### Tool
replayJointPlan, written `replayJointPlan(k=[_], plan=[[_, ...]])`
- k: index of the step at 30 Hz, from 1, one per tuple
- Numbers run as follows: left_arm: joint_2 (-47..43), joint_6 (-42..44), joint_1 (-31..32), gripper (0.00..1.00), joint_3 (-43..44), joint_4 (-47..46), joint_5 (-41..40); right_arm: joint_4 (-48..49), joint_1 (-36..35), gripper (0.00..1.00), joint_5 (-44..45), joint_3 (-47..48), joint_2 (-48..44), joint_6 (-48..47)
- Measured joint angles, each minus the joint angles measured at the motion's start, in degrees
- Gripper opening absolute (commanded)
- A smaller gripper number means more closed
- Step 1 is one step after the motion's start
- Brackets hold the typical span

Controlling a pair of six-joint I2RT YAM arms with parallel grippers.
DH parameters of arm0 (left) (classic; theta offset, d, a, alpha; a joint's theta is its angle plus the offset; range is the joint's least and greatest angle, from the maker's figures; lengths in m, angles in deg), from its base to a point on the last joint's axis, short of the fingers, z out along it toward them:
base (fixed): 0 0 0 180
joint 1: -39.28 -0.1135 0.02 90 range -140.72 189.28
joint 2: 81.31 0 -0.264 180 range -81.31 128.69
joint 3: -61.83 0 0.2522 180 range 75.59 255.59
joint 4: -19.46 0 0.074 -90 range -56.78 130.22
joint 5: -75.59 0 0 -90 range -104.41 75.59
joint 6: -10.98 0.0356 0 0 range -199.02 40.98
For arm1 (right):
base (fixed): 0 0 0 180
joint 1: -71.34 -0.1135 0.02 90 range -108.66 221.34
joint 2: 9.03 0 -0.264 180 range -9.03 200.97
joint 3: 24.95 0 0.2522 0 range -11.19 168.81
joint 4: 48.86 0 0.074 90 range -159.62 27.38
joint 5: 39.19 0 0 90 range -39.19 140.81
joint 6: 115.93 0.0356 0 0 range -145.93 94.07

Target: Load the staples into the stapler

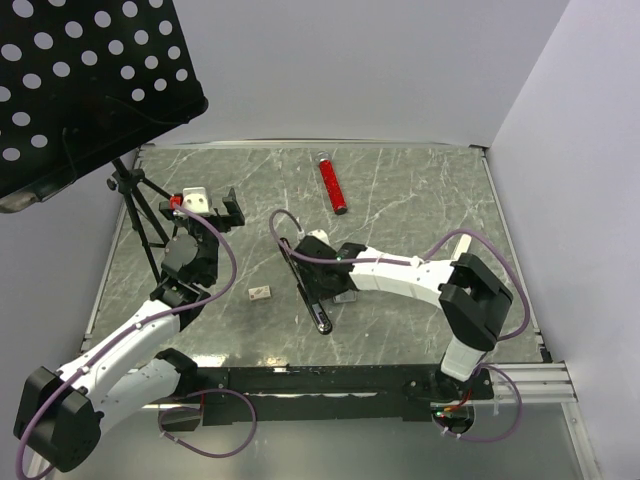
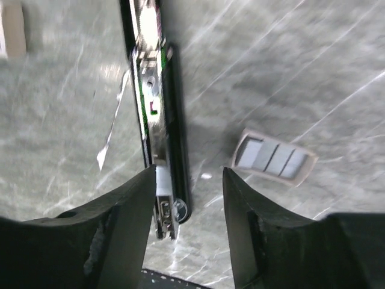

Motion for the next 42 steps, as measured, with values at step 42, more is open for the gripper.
replayJointPlan(k=[42], plan=[[-0.7,0.0,0.0,0.99,0.0,0.1,0.4,1.6,2.3,0.77,-0.4,0.3,2.5,2.5]])
